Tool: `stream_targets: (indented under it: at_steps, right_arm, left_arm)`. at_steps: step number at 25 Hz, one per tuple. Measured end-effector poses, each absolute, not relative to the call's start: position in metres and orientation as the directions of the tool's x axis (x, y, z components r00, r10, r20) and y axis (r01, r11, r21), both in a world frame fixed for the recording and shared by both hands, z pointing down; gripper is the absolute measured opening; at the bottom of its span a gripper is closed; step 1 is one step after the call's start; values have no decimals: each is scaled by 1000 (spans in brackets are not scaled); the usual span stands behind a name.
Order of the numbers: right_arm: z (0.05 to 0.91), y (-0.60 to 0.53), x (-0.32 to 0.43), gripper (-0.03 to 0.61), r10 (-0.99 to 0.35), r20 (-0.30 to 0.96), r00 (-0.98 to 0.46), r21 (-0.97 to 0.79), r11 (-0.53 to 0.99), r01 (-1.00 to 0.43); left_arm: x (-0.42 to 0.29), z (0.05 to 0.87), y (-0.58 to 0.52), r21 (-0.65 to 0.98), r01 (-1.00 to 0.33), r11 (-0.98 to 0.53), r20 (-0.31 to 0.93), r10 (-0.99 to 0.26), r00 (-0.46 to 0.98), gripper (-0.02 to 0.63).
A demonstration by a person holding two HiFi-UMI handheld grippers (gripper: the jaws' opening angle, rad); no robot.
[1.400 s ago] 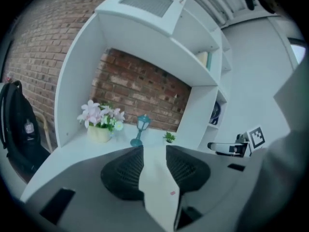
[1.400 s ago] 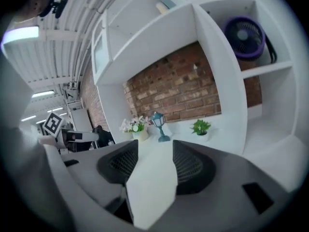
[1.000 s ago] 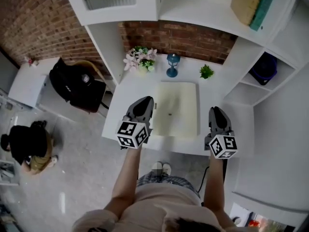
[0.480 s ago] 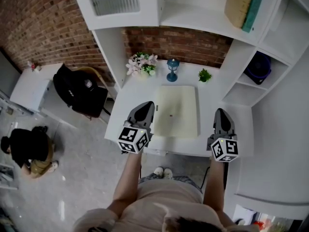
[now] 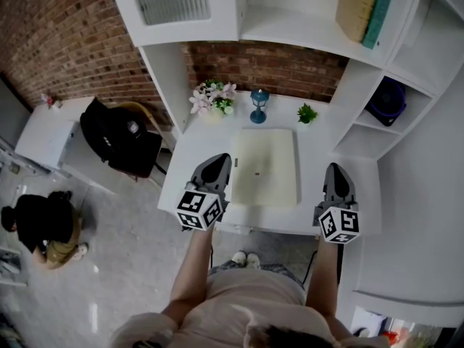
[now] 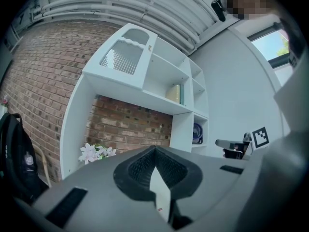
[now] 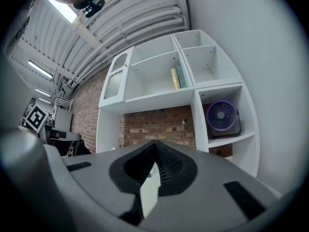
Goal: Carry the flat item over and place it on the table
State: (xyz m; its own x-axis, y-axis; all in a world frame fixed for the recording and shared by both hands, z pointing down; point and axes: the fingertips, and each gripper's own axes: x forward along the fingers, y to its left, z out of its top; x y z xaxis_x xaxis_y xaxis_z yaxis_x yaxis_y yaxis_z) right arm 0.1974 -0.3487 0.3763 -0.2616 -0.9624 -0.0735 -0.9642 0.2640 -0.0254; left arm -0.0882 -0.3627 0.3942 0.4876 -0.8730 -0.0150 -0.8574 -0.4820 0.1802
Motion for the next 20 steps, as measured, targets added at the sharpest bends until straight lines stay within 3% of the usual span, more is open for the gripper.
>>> stream_targets:
  at_steps: [20]
  right_arm:
    - [384,-348,200,15,-964,-44,-263,-31,264,-964]
  left_arm:
    - [-88,395,-362,208,-855,-476,1,-874,487,28]
